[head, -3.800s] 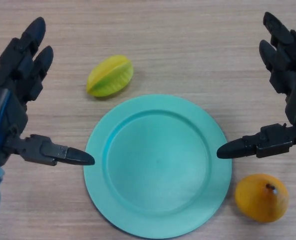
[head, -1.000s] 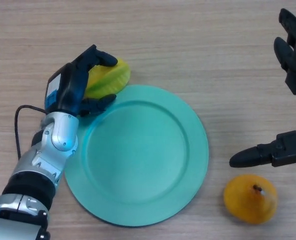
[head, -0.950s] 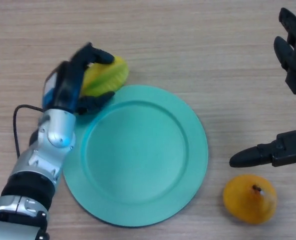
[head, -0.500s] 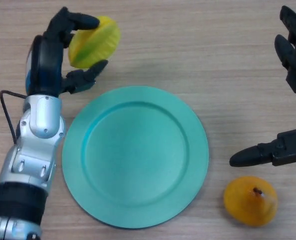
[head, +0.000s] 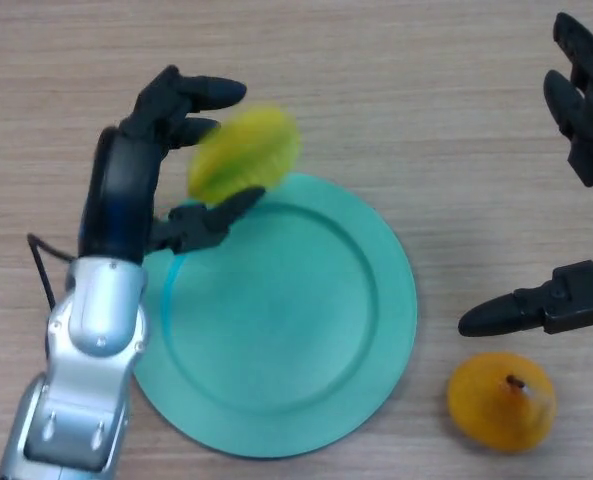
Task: Pick up the yellow starfruit and place it on the plate
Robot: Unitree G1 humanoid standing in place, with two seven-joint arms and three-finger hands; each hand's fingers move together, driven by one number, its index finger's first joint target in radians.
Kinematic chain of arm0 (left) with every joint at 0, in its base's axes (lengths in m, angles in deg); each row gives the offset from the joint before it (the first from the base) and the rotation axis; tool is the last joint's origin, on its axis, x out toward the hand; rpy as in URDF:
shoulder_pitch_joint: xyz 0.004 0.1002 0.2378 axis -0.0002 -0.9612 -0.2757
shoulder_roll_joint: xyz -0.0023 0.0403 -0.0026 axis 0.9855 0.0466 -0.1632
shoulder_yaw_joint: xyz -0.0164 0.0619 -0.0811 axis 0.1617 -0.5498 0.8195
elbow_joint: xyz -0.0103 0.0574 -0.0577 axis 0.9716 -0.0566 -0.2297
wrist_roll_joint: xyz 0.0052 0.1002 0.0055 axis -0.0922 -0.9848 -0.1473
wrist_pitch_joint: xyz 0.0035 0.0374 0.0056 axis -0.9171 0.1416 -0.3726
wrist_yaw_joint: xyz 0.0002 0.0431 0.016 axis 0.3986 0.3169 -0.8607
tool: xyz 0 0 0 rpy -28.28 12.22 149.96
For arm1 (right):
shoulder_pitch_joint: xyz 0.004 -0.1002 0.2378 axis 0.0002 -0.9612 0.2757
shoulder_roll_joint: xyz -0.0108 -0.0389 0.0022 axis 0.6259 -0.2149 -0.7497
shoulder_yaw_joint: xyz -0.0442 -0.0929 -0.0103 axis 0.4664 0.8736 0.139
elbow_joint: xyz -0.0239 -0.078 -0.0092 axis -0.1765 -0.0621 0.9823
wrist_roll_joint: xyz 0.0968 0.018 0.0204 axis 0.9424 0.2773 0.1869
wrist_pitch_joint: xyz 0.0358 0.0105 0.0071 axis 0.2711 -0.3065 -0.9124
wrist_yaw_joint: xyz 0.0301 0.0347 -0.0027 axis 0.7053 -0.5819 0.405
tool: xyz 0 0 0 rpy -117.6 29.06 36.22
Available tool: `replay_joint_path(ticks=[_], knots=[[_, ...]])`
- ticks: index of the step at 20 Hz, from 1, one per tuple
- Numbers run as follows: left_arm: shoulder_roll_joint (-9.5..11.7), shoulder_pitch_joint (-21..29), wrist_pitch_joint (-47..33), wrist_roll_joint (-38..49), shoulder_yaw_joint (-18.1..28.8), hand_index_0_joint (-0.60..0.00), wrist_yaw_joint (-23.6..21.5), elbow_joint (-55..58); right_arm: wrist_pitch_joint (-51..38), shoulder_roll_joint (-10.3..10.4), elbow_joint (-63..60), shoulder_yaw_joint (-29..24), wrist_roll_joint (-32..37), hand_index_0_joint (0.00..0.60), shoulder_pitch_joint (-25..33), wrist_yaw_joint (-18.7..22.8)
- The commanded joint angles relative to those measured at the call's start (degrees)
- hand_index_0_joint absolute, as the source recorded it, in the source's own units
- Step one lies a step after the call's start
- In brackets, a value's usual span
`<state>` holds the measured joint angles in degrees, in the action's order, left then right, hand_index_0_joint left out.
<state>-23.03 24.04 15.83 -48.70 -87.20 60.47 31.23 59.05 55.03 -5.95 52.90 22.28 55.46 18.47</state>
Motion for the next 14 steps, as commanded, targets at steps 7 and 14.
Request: replay_joint_path(ticks=[7, 14], knots=[[0.3, -10.7, -2.7, 3.4, -0.3, -0.400, 9.8, 9.1, -5.8, -0.7, 2.2, -1.5, 1.0, 0.000, 1.7, 1.7], [0.5, -10.3, 5.8, 5.5, 1.0, -0.600, 11.6, 14.8, -6.3, -0.5, 2.2, -1.2, 0.4, 0.000, 1.5, 1.7]])
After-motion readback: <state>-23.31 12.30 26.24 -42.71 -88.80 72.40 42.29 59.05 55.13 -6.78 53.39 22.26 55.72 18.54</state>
